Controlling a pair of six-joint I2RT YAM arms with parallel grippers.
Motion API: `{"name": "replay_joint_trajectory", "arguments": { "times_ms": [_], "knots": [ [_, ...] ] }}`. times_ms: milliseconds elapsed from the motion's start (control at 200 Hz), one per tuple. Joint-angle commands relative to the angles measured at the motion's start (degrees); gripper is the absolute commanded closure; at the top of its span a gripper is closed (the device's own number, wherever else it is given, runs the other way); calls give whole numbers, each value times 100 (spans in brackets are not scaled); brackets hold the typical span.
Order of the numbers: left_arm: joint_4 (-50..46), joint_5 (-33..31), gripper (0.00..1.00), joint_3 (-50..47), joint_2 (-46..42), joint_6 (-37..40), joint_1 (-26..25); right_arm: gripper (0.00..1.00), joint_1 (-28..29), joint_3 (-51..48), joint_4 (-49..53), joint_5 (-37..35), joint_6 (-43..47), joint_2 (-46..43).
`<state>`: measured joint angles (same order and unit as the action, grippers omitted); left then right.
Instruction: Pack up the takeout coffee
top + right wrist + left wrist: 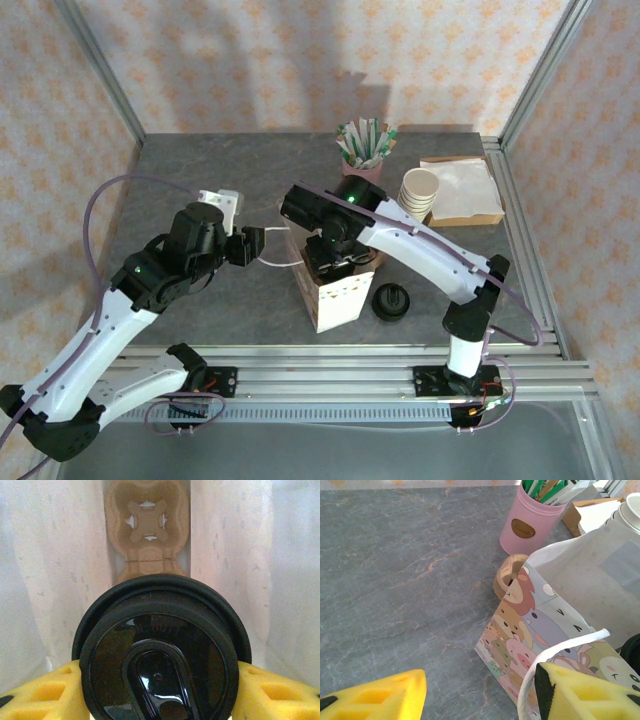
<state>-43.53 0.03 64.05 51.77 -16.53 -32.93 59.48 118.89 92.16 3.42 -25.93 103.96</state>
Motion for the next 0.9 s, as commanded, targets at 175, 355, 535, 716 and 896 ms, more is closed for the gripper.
{"name": "replay_joint_trajectory", "arguments": {
  "times_ms": [175,355,535,716,896],
  "knots": [
    [142,225,47,-151,-49,-78,49,40,16,-346,60,144,-52,-206],
    [238,371,53,-247,-45,-111,46,40,-24,-467,-82,199,-19,-211],
    [216,445,60,-292,-9,-110,49,40,-73,-668,-372,289,10,-251],
    [247,548,67,-325,-3,-106,45,40,-129,-791,-479,324,53,-246],
    [248,637,73,-349,35,-112,44,41,-199,-959,-652,355,66,-321]
  ]
}}
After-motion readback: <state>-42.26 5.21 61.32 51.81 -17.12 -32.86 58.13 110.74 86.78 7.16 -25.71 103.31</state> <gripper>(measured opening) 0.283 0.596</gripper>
